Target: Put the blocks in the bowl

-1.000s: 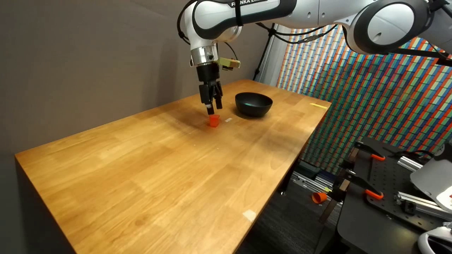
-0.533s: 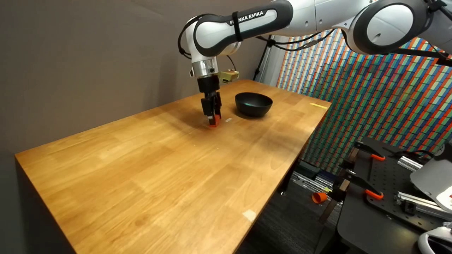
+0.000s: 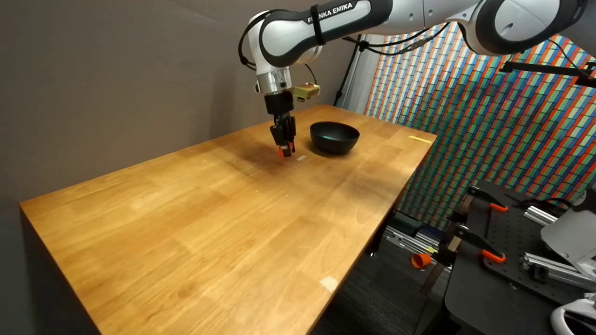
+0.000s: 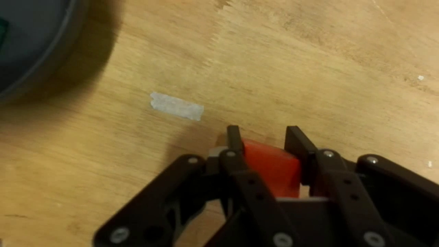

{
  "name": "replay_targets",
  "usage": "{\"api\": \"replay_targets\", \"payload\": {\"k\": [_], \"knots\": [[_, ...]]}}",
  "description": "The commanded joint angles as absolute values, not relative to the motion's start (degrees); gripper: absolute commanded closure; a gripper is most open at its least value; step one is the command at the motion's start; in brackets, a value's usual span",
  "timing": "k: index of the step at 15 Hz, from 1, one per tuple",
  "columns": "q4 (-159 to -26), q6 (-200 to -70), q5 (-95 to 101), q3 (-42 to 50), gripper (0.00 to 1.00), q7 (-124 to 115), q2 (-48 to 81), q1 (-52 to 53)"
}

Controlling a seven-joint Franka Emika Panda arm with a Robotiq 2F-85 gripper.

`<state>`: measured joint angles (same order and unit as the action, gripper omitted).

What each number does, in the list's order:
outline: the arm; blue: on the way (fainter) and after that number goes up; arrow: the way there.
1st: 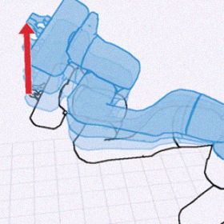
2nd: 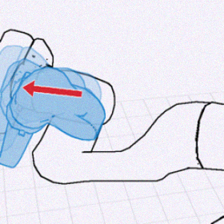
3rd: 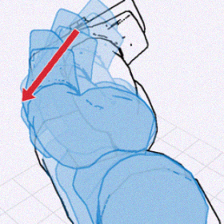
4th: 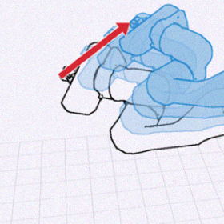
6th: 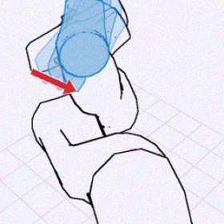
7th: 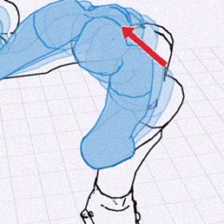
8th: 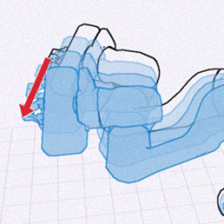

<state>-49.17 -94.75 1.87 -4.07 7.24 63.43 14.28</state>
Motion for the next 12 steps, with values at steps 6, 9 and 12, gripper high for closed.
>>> {"api": "replay_targets", "payload": {"k": [6, 9, 12], "knots": [[-71.8, -97.01, 7.42, 3.78, 0.88, -7.74, 40.12, 15.43], [-79.04, -96.36, 9.85, 5.04, 0.87, -14.72, 34.97, 13.92], [-87.2, -95.68, 9.79, 5.07, 0.31, -19.3, 30.51, 12.14]]}}
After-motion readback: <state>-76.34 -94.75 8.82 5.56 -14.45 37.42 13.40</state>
